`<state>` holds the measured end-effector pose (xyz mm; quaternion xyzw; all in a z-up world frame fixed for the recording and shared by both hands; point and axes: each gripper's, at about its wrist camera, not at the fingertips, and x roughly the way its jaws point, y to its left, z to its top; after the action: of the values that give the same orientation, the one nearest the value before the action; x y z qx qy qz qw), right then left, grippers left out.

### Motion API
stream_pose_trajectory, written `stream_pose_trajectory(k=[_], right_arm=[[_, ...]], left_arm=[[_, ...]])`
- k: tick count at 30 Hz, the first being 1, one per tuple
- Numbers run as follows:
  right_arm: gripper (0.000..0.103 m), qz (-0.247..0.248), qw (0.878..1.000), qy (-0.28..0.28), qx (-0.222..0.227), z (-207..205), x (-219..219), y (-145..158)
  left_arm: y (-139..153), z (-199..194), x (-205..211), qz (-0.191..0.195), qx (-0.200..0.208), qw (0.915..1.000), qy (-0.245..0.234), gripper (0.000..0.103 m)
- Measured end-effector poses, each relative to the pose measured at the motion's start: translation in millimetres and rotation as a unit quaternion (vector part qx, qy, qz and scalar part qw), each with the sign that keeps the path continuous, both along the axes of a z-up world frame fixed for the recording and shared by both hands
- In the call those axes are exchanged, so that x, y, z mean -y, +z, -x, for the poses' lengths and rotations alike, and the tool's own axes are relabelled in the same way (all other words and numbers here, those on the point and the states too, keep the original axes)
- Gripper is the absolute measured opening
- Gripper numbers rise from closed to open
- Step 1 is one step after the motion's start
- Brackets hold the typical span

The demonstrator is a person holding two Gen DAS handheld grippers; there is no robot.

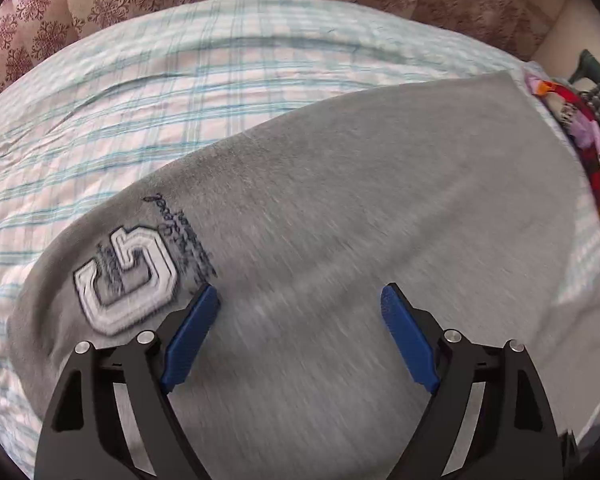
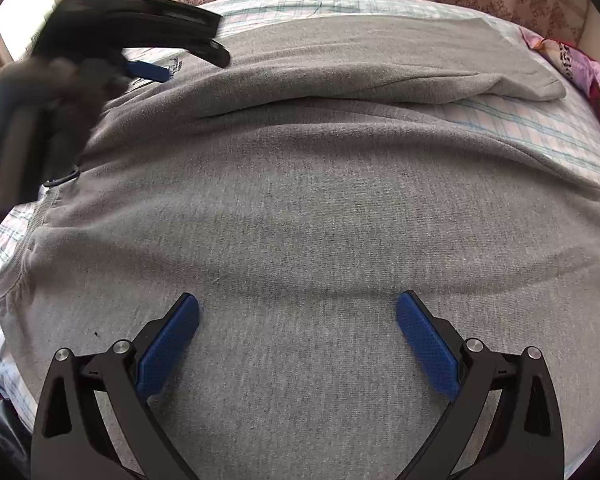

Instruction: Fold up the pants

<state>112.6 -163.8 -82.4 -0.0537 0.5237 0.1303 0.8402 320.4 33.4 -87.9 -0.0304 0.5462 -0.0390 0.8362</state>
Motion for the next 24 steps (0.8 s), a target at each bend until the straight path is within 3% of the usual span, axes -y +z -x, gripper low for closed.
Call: stream_pose_trajectory(k=[8,12,14,20,24], right_arm=[[0.098,-0.002,1.0,0.0,-0.005,0,-4,-3],[0.098,-0.031,0.999,-0.012,-0.013,-17,9,16],[0.098,-0.039,0.999,-0.021,0.0,-30,12,26],[0.098,-0.016,0.997,-0.033,0.064,-91,13,54],[0.098,-0.003,0.997,-0.021,0.075,-144,3,60]], left_arm=[[-13,-51,-16,-0.041,0.04,0.998,0.029,0.087],[-13,-59,-18,-0.051,0.052,0.997,0.026,0.089],[-12,-60,-20,-0.061,0.063,0.9957,0.028,0.089],[-3,-54,-33,-0.027,0.067,0.9971,0.025,0.089],[6,-41,-33,-0.026,0.073,0.997,0.008,0.093]])
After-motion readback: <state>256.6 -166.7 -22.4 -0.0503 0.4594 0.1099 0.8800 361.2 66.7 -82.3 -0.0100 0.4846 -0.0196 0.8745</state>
